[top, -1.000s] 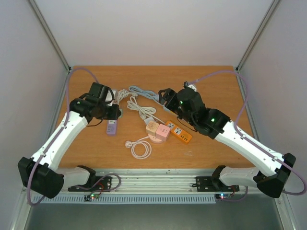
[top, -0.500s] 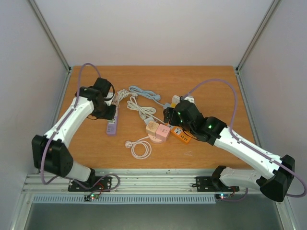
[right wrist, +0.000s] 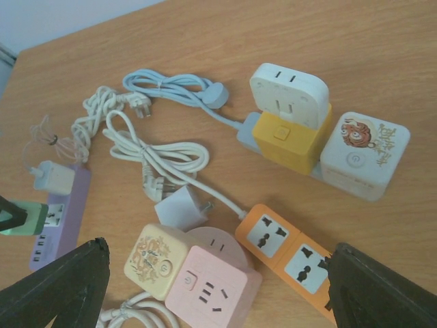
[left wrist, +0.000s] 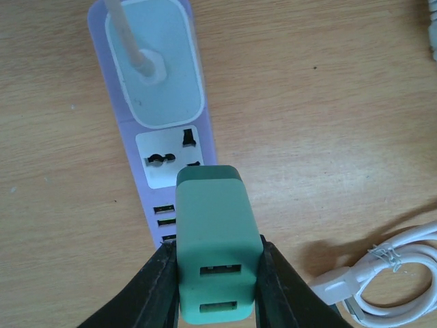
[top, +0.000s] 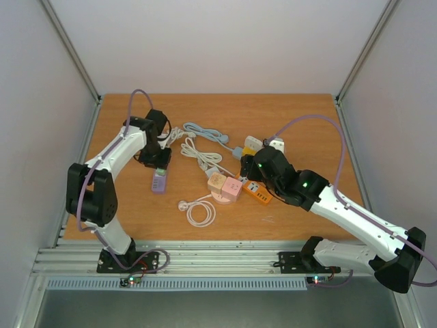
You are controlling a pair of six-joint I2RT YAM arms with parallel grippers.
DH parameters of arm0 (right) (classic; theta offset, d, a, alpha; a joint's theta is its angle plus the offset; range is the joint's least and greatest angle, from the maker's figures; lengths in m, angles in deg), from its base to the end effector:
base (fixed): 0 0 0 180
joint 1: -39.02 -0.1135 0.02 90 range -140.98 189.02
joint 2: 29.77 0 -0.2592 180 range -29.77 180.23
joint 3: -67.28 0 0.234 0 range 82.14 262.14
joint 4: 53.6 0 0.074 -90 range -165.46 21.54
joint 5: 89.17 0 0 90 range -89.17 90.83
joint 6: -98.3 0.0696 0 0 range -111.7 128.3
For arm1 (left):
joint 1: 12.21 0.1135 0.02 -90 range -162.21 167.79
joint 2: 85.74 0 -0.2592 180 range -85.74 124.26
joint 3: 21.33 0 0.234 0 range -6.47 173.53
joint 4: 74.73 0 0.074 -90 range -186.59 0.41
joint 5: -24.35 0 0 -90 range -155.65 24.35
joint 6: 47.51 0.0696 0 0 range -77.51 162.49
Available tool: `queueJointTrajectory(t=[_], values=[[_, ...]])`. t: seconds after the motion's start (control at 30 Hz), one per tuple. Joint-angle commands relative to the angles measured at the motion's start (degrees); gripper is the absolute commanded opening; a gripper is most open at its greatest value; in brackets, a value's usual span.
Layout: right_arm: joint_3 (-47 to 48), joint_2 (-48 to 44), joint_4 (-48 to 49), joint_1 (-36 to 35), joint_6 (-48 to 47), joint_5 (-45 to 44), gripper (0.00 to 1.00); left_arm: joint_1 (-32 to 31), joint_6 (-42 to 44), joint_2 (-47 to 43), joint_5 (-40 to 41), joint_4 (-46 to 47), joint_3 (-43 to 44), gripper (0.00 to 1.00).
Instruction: Insert the plug
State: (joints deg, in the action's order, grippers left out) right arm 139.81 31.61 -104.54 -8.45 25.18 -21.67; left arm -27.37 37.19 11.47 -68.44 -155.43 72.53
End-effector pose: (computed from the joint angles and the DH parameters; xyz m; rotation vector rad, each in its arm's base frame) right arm 0.1762 0.1527 0.2978 -0.3825 2.1758 0.1785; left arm 0.2896 -0.0820 0.2142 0.2656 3.0348 -0.1011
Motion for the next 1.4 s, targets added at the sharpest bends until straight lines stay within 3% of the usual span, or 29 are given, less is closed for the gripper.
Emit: queueJointTrajectory(t=[0.0,0.2,0.8,1.03,1.17,1.37], values=[[-0.34,-1.07,-1.66,0.35,0.42,-3.38,0.88,2.00,1.25,1.04,-2.68,1.36,0.85,0.01],[-0.19,-0.84,-2.18,0.35,1.10,-3.21,0.87,2.93,0.67,2.82,-5.24,2.21,0.90,0.00],[1.09,0.93,-4.32,0.35,3.91,-2.43,0.87,3.56,-2.34,7.34,2.57,4.00,1.03,0.00],[1.04,0.82,-4.79,0.35,4.16,-2.47,0.87,3.64,-4.00,8.24,2.23,4.12,1.22,0.01],[1.00,0.67,-4.97,0.35,4.21,-2.45,0.87,3.63,-4.31,8.19,1.77,3.97,1.23,0.09],[1.03,0.53,-5.15,0.35,4.28,-2.20,0.87,3.62,-4.71,6.27,0.24,3.23,1.61,0.31]])
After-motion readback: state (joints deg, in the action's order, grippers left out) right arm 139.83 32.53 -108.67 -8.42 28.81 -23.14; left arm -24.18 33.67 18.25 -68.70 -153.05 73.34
